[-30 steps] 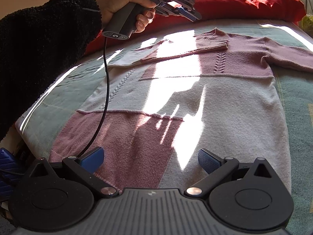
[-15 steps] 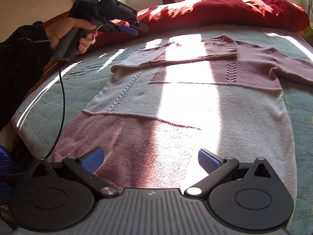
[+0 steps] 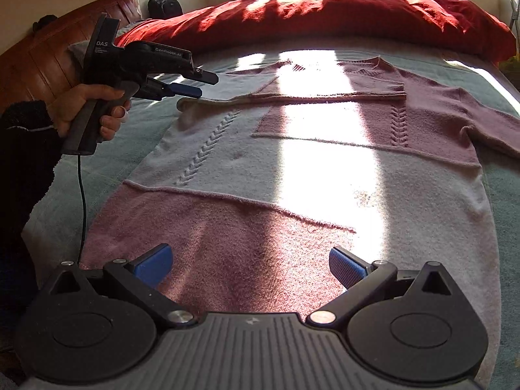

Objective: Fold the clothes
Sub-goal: 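Withdraw the left gripper back over the folded sleeve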

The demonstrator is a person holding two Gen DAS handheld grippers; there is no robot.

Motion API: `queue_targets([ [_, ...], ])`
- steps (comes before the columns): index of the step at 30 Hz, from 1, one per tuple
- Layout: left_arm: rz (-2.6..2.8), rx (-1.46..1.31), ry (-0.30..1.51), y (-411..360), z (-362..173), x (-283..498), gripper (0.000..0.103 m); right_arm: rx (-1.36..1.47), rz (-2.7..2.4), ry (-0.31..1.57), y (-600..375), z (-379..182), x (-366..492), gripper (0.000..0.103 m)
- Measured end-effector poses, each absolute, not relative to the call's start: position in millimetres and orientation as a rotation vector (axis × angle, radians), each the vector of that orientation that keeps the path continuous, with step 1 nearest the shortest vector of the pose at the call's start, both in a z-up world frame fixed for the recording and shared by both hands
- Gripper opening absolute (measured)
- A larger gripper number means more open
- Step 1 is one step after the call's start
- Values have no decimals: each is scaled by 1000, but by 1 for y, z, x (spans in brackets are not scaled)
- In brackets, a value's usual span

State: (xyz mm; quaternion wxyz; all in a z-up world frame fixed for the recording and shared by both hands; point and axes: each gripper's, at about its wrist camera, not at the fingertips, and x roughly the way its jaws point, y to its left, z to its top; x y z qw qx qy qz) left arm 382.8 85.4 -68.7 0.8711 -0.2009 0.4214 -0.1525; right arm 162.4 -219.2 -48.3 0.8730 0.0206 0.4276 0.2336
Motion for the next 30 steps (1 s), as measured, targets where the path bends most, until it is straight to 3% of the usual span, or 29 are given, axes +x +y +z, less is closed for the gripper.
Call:
queue_targets([
  [15,-245,-369,823,93,-67,378,53,-5,465,933,-206,-52,169,103],
  [16,-258,-354,818,89,-61,374,55,-7,466,935,-207,-52,169,103],
  [18,-307,-335,806,79,-48,366,73,-3,464,936,-210,-52,173,103],
  [21,-383,-275,764,59,-30,350,86,43,461,931,-219,-46,185,103],
  [30,-413,-236,718,36,-39,332,89,125,425,852,-240,-14,252,103],
])
